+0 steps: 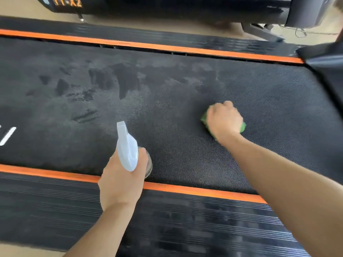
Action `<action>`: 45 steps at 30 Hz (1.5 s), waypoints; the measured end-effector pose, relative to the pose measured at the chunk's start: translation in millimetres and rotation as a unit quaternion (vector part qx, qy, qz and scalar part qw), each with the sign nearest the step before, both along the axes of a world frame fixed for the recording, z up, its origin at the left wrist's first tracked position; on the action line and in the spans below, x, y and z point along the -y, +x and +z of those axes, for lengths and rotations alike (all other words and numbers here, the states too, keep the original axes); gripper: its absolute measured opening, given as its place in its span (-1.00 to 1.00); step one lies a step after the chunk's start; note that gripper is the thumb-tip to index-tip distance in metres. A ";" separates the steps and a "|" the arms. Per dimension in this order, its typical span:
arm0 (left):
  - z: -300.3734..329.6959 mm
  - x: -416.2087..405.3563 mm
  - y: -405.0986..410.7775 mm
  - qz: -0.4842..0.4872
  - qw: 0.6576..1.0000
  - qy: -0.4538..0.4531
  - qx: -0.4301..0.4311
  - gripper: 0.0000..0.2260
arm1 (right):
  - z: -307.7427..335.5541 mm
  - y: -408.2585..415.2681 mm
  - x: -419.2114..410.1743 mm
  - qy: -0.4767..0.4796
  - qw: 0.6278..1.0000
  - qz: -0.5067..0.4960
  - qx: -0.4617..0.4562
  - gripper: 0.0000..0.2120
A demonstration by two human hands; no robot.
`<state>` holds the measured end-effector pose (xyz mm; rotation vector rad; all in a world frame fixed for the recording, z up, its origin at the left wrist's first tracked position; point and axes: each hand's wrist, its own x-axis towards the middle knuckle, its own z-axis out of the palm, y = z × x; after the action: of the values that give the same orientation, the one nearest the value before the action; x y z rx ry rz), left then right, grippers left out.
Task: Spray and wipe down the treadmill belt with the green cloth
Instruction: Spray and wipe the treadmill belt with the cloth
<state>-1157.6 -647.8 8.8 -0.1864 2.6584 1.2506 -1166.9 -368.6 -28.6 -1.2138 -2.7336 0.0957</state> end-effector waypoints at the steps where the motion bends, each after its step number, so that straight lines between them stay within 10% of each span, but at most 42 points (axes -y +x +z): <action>1: 0.0 -0.2 0.4 -0.002 1.000 -0.001 -0.001 -0.73 | 0.6 -13.9 29.5 -0.011 0.998 0.053 0.007 -0.68; 10: 3.7 0.1 1.2 0.011 1.000 0.011 0.002 -0.72 | -11.5 -25.8 88.3 -0.004 0.917 0.400 0.011 -0.71; 17: 5.1 -0.4 -0.7 0.018 0.999 0.024 0.018 -0.76 | -15.9 -47.4 -21.3 0.001 1.000 0.017 -0.022 -0.58; 31: 11.3 1.7 3.0 -0.026 1.000 0.000 0.004 -0.76 | -17.4 39.2 76.6 0.049 0.842 0.534 -0.062 -0.70; 38: 6.5 -0.2 -0.4 0.006 1.000 0.009 0.006 -0.77 | -22.5 -82.2 39.2 0.017 0.987 0.156 -0.022 -0.62; 45: 7.2 0.7 0.7 -0.021 1.000 -0.001 0.000 -0.76 | -19.6 46.3 82.2 0.016 0.938 0.344 -0.048 -0.69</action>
<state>-1156.9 -648.4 16.0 -0.1302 2.6488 1.2359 -1120.7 -450.7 -48.2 -0.1860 -2.9115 0.1784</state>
